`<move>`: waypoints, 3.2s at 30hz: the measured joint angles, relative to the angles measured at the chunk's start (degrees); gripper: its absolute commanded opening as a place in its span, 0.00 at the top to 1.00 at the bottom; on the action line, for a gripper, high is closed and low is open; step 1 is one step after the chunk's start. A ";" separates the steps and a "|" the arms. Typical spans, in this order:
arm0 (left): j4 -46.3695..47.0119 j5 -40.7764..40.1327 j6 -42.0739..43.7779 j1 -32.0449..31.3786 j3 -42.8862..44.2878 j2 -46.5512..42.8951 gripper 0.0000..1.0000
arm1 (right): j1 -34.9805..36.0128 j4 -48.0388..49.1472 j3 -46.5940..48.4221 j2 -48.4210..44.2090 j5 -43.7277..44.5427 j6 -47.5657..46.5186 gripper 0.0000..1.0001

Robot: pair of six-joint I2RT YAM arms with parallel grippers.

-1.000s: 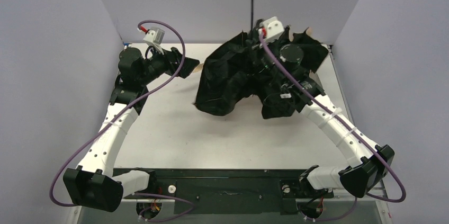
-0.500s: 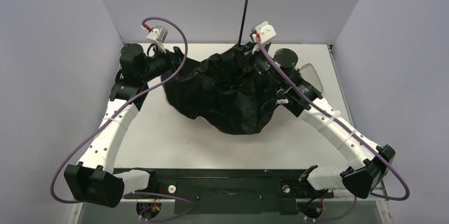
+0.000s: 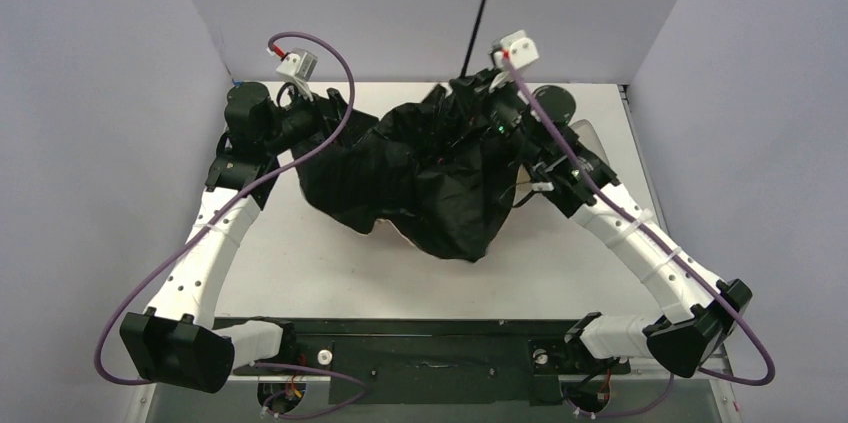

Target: Open the umbrella

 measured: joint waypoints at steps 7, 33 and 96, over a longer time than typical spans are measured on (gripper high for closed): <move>0.04 2.71 1.44 -0.28 -0.02 -1.77 0.03 | 6.38 0.87 -2.36 -0.83 5.77 -2.16 1.00; -4.26 2.75 11.72 -15.19 2.60 1.68 0.03 | 10.67 -1.29 -0.39 -0.61 0.76 -5.53 1.00; 6.27 -2.49 49.31 -34.01 -5.44 6.69 0.80 | 12.17 -2.56 0.57 2.32 8.44 1.66 1.00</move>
